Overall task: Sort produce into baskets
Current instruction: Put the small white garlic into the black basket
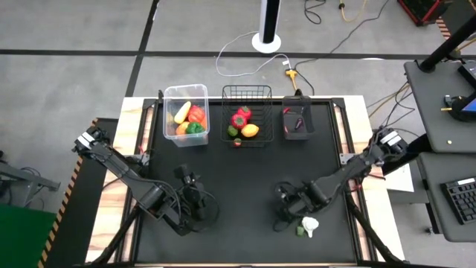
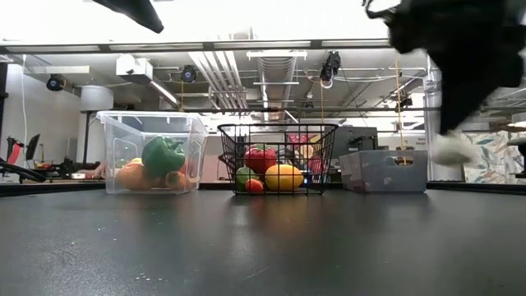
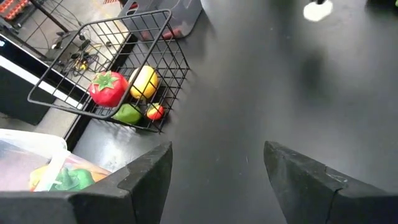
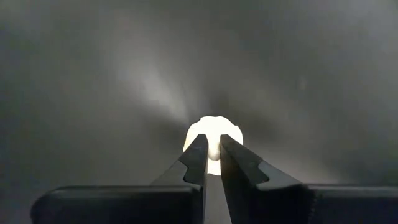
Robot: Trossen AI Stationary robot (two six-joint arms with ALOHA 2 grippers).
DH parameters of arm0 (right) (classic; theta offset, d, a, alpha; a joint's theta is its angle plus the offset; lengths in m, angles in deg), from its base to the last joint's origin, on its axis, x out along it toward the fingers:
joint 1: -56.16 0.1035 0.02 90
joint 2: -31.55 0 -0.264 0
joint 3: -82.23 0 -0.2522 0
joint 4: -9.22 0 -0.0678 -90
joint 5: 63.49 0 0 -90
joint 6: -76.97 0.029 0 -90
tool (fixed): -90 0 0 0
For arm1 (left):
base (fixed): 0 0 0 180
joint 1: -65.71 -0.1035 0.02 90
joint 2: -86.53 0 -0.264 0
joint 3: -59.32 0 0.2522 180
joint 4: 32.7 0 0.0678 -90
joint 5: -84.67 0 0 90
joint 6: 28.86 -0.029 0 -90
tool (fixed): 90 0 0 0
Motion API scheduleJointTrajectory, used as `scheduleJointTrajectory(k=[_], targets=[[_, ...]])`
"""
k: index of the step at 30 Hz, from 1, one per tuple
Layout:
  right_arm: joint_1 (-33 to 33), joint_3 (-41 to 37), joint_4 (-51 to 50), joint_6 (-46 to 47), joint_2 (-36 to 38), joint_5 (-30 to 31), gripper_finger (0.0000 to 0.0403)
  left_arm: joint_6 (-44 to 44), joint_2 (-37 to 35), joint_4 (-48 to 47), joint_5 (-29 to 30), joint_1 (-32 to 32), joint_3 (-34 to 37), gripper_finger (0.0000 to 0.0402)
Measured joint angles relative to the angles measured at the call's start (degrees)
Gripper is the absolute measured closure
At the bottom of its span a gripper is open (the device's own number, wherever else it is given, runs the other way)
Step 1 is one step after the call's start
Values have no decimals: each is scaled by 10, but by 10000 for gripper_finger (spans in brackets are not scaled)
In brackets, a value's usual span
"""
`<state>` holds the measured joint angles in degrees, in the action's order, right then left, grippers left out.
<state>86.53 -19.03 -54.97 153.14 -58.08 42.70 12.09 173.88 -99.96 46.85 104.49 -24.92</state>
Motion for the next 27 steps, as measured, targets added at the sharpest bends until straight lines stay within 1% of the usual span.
scheduleJointTrajectory(k=[6, 11, 15, 17, 20, 24, 27], targets=[[-65, 47, -1, -137, 0, 50, 376, 0, 0, 0, 0, 0, 0, 166], [-134, 74, -3, -251, 0, 67, 376, 0, 0, 0, 0, 0, 0, 166], [-185, 99, -19, -324, 0, 86, 376, 0, 0, 1, 0, 0, 0, 166], [-203, 116, -47, -343, 3, 103, 376, 0, 0, 1, 0, 0, 0, 166], [-217, 146, -100, -358, 12, 148, 376, 0, 0, 8, 0, 0, 0, 166], [-238, 171, -174, -359, 31, 224, 376, 5, 0, 22, -1, 0, 0, 166], [-265, 172, -200, -358, 52, 277, 376, 20, 0, 31, -2, 0, 0, 166]])
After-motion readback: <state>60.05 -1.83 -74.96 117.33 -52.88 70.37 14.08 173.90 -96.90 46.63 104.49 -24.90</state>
